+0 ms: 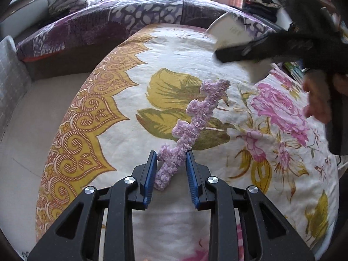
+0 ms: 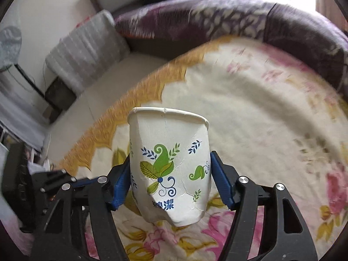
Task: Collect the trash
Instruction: 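Carry the paper cup and pink strip over the bin with both tools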
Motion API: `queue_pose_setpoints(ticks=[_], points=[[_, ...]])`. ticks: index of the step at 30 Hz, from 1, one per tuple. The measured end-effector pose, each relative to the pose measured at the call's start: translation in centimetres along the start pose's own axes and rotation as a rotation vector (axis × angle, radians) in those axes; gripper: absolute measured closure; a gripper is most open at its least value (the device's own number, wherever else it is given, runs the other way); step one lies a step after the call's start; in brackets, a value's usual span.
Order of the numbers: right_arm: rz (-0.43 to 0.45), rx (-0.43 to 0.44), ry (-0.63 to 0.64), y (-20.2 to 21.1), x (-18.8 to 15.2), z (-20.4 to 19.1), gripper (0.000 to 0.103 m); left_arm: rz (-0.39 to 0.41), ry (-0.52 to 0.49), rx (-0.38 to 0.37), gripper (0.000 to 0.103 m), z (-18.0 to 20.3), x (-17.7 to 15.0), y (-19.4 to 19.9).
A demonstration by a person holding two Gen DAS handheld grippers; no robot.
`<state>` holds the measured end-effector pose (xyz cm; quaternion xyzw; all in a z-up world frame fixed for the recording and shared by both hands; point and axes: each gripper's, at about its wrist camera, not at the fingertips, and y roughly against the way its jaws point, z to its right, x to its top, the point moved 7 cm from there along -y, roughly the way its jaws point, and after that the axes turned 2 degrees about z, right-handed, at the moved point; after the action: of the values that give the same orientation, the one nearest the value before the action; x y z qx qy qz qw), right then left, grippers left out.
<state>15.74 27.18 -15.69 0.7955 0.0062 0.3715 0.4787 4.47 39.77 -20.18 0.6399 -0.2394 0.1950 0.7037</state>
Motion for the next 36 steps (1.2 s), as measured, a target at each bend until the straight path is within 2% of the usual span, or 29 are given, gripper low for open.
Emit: queue_pose_setpoints(ticks=[8, 19, 23, 27, 33, 36], points=[[0.154, -0.023, -0.036, 8.7, 1.7, 1.7, 0.039, 0.056, 0.016, 0.080, 0.076, 1.2, 2.5, 4.7], [0.333, -0.100, -0.106, 21.7, 0.6, 5.2, 0.038, 0.205, 0.015, 0.161, 0.075, 6.2, 9.4, 13.5], [0.405, -0.150, -0.143, 26.3, -0.2, 7.4, 0.038, 0.275, 0.024, 0.159, 0.075, 9.7, 12.7, 16.3], [0.458, -0.199, -0.171, 30.3, -1.6, 9.9, 0.037, 0.319, 0.059, 0.127, 0.075, 13.0, 14.8, 17.5], [0.511, -0.272, -0.211, 34.4, -3.8, 13.9, 0.037, 0.359, 0.174, 0.040, 0.075, 17.9, 16.5, 16.8], [0.529, -0.308, -0.240, 35.7, -5.0, 15.9, 0.037, 0.382, 0.233, 0.037, 0.075, 19.8, 16.5, 15.9]])
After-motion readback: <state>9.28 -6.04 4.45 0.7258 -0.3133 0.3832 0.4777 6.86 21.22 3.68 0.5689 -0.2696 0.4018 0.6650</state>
